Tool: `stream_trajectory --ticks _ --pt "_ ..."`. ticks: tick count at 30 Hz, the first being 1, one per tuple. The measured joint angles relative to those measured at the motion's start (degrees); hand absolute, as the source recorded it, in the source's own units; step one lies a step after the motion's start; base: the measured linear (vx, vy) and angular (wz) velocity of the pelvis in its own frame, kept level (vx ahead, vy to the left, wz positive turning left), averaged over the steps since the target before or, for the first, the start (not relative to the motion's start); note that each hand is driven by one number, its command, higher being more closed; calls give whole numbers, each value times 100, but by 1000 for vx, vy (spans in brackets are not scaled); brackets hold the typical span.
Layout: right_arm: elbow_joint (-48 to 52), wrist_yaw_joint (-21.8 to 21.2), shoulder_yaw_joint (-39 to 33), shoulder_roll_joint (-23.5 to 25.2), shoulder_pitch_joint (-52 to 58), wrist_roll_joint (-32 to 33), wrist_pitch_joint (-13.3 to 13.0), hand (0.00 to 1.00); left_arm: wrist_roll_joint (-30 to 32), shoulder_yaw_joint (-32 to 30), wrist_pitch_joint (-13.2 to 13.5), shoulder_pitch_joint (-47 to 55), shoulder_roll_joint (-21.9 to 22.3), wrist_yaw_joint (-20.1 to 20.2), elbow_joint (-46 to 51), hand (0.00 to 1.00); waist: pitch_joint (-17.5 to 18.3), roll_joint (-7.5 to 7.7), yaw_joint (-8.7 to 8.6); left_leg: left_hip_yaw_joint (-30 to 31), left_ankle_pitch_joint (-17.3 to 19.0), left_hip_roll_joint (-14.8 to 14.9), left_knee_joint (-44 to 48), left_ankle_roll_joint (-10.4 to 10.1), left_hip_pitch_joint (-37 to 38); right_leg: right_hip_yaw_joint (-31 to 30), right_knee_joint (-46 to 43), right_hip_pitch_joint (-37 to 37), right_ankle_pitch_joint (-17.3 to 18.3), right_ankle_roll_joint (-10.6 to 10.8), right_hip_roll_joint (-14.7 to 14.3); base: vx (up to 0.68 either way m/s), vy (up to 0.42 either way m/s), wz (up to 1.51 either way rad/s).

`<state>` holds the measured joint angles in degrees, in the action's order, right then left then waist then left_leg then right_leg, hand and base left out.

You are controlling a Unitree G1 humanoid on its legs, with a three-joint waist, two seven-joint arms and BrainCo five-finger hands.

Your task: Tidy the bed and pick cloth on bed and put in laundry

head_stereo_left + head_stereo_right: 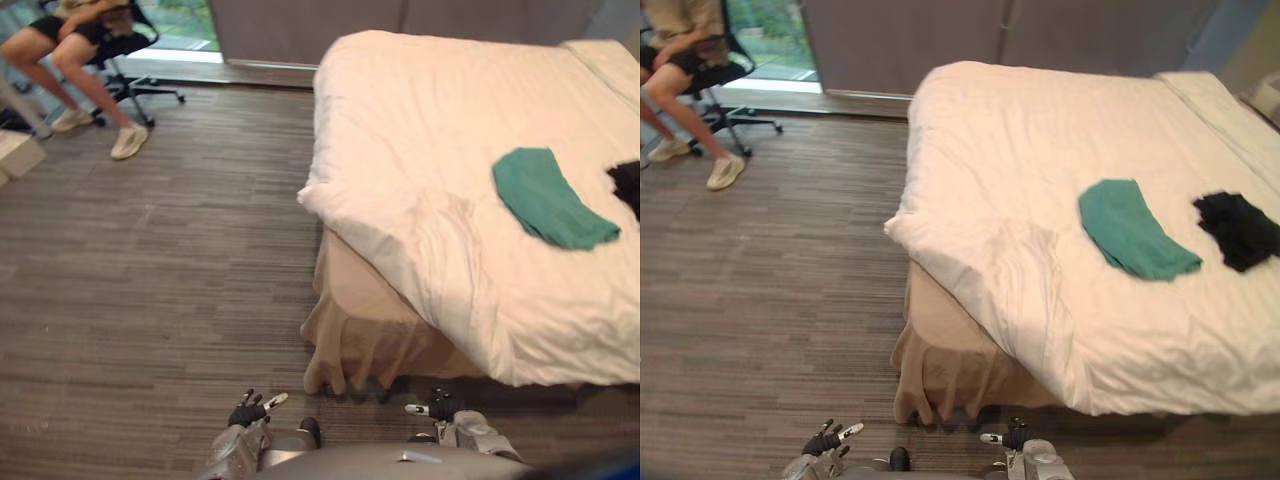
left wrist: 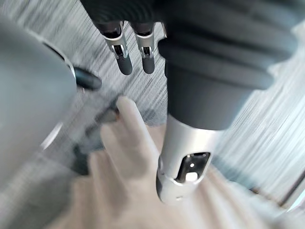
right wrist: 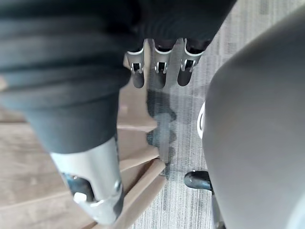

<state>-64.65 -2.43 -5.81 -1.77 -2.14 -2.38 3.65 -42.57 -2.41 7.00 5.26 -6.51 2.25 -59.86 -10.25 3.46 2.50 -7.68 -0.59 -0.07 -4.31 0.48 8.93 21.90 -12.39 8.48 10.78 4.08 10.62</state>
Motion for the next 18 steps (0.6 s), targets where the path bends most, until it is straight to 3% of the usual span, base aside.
stream_trajectory --ticks 2,3,6,8,10,11,15,18 --pt "-43 38 -65 -16 -35 7 45 0 -786 -131 142 39 100 -151 3 0 74 -44 18 23 -94 23 -126 -82 -7 -20 255 51 -10 46 -49 19 -120 6" --pt "-36 35 -74 -40 -68 16 68 0 -1113 -342 218 33 232 -294 1 0 16 -140 1 -6 -117 41 -128 -109 -44 -20 390 62 -6 52 -86 -27 -120 -14" --pt "-29 38 -247 -136 -123 171 205 0 -1688 -838 425 9 379 -587 2 0 -16 -289 -146 -22 -153 110 -159 -152 -81 -19 559 107 -49 57 -202 -31 -106 -3" --pt "-23 38 -374 -139 -19 257 287 0 -2358 -1400 1011 -164 310 -982 6 0 -10 -256 -150 -81 -158 199 -162 -213 -67 -21 675 146 -85 12 -310 6 -135 -9" --pt "-26 37 -394 -141 -6 324 328 0 -2749 -1722 1308 -282 218 -1091 20 0 -3 -235 -144 -118 -158 243 -163 -248 -67 -48 773 209 -143 -34 -380 24 -112 -14" --pt "-16 34 -386 -138 6 349 355 0 -3261 -2033 1684 -412 87 -1192 64 0 8 -221 -150 -179 -150 302 -164 -283 -70 -72 871 219 -199 -44 -435 18 -73 -18" --pt "103 27 -284 -167 120 385 363 0 -4222 -2741 2324 -694 -357 -1272 575 0 27 -246 -135 -423 -117 384 -166 -338 -79 -140 1025 250 -278 -83 -501 -8 -36 -19" --pt "306 29 -147 -160 305 394 360 0 -4619 -3465 2799 -1059 -1159 -1486 1209 0 158 -260 -96 -800 -72 410 -166 -398 -40 -222 1160 320 -319 -66 -513 24 12 -16"
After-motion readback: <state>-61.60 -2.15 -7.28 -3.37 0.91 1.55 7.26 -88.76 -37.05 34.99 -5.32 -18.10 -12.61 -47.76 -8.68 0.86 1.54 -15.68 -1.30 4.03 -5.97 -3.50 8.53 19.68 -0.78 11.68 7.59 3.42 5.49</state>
